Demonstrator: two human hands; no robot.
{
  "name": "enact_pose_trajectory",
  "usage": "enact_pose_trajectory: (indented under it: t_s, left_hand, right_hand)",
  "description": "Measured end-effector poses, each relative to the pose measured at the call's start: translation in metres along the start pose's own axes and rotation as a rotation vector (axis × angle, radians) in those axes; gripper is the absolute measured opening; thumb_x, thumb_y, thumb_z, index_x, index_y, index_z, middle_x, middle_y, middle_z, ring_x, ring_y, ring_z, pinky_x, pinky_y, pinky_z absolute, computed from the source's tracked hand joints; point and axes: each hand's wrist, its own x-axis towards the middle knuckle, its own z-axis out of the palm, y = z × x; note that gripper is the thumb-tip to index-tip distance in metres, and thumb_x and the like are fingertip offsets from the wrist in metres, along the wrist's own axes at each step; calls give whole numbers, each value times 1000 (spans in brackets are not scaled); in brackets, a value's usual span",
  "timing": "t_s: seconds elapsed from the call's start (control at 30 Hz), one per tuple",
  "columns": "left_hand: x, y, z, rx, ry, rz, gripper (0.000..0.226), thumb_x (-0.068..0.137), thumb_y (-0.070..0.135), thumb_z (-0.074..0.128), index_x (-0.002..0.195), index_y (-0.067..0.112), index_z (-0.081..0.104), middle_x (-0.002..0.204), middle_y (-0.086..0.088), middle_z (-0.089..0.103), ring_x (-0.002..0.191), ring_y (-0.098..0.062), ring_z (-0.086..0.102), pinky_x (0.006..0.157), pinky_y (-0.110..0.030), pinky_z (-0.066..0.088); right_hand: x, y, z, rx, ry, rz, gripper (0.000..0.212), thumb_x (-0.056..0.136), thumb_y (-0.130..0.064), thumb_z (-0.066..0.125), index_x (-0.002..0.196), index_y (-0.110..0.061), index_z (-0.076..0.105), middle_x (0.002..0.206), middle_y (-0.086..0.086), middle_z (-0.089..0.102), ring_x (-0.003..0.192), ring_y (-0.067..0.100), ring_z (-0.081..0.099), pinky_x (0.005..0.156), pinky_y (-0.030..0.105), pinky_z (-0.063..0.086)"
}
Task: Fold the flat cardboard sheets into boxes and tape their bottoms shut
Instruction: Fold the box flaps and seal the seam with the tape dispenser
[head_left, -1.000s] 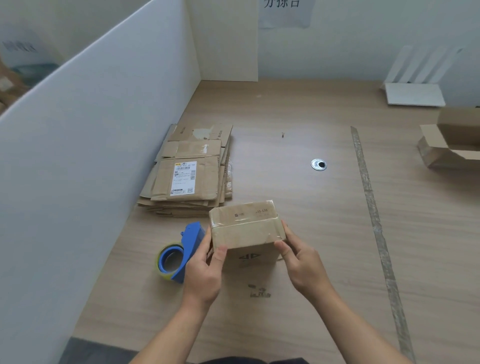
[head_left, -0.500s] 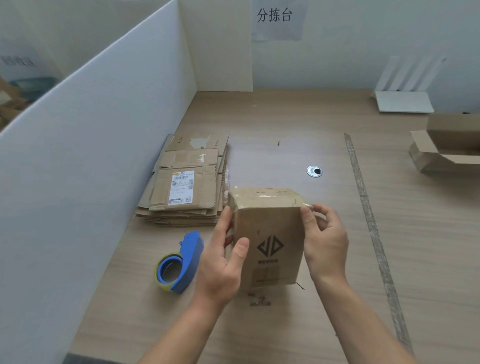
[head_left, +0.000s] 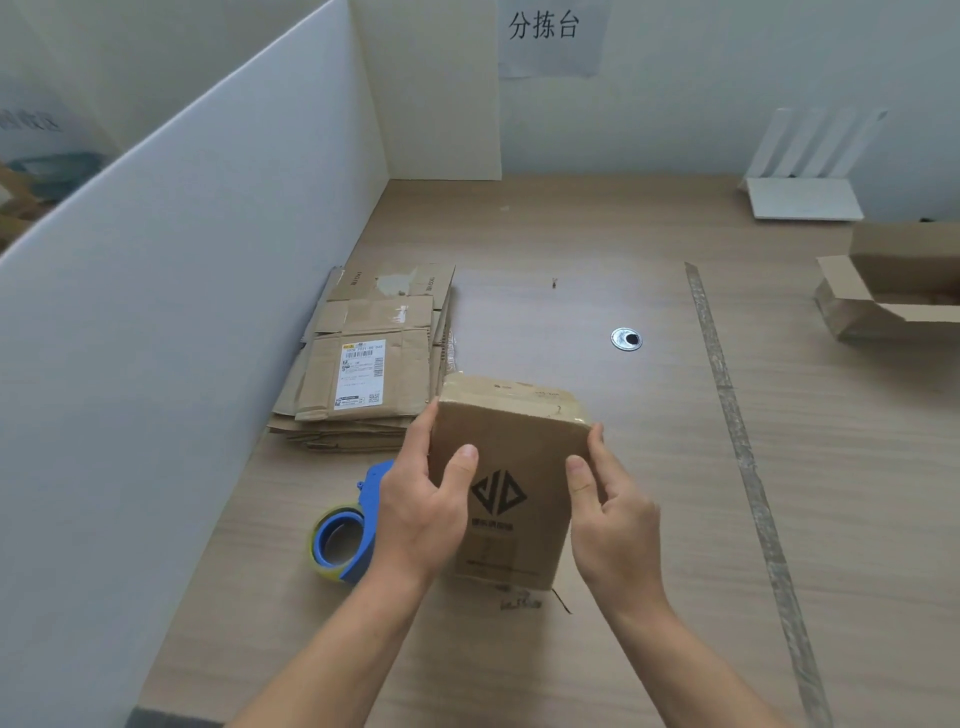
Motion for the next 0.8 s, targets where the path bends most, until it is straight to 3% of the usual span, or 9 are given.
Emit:
enact_pose_trajectory:
  t_s: [0.07, 0.1, 0.27, 0.33, 0.43, 0.53, 0.6, 0.7, 0.8]
  left_hand:
    - [3, 1, -3, -23, 16, -24, 38, 94, 27, 60, 130, 29, 50, 119, 15, 66, 111, 0, 61, 98, -29, 48]
    - [4, 1, -4, -49, 31, -41, 29, 96, 21, 59, 123, 30, 49, 113, 14, 66, 106, -1, 63, 93, -28, 50]
    - [0, 0, -4, -147, 60, -36, 23, 99, 7, 56, 114, 24, 50, 113, 5, 63, 98, 7, 62, 83, -12, 48]
    - [-1, -2, -1, -165, 49, -39, 30, 98, 22, 60, 125, 28, 50, 122, 5, 61, 109, 3, 60, 91, -16, 48]
    - [2, -8, -2, -148, 71, -74, 60, 84, 54, 60, 140, 39, 45, 129, 6, 59, 124, -10, 54, 108, -33, 43]
    - [9, -12, -8, -261, 84, -168, 63, 68, 74, 66, 127, 53, 55, 123, 6, 64, 120, -16, 59, 111, -49, 41]
    - [13, -16, -12, -339, 62, -212, 58, 66, 74, 73, 119, 52, 63, 116, 5, 67, 113, -19, 63, 109, -55, 42]
    - [13, -15, -14, -376, 17, -186, 36, 85, 40, 74, 120, 40, 65, 100, 11, 70, 100, -12, 63, 109, -55, 42]
    - [15, -15, -17, -394, 11, -158, 42, 81, 30, 70, 123, 33, 64, 107, 5, 70, 106, -13, 63, 109, -47, 43]
  right_hand:
    - [-2, 1, 1, 5, -28, -19, 42, 98, -14, 58, 139, -19, 51, 132, -11, 58, 107, -21, 53, 96, 10, 44]
    - [-1, 1, 0, 39, -44, -9, 40, 97, -13, 59, 136, -22, 55, 132, -13, 58, 109, -22, 52, 95, 5, 41]
    - [17, -4, -8, 229, -28, 83, 33, 93, -16, 66, 117, -39, 63, 105, -11, 71, 97, 0, 67, 84, 19, 54]
    - [23, -5, -12, 249, -54, 92, 42, 91, -19, 68, 124, -43, 58, 105, -12, 69, 96, 3, 67, 84, 22, 55]
    - [27, -4, -16, 242, -172, 26, 37, 86, -22, 69, 118, -40, 67, 109, -2, 66, 100, 8, 66, 88, 27, 53]
    - [30, -5, -22, 199, -293, -51, 31, 78, -40, 79, 106, -48, 70, 115, -1, 60, 105, 6, 59, 87, 29, 50]
    - [36, -6, -28, 109, -368, -74, 41, 70, -53, 77, 108, -55, 61, 131, -17, 47, 122, 0, 49, 99, 31, 45]
    - [47, -10, -36, 159, -623, 14, 88, 62, -49, 81, 134, -65, 34, 145, -31, 28, 135, 0, 41, 107, 24, 41]
    - [47, -13, -35, 113, -752, -28, 97, 63, -35, 85, 137, -65, 30, 142, -24, 44, 131, -4, 45, 103, 12, 38]
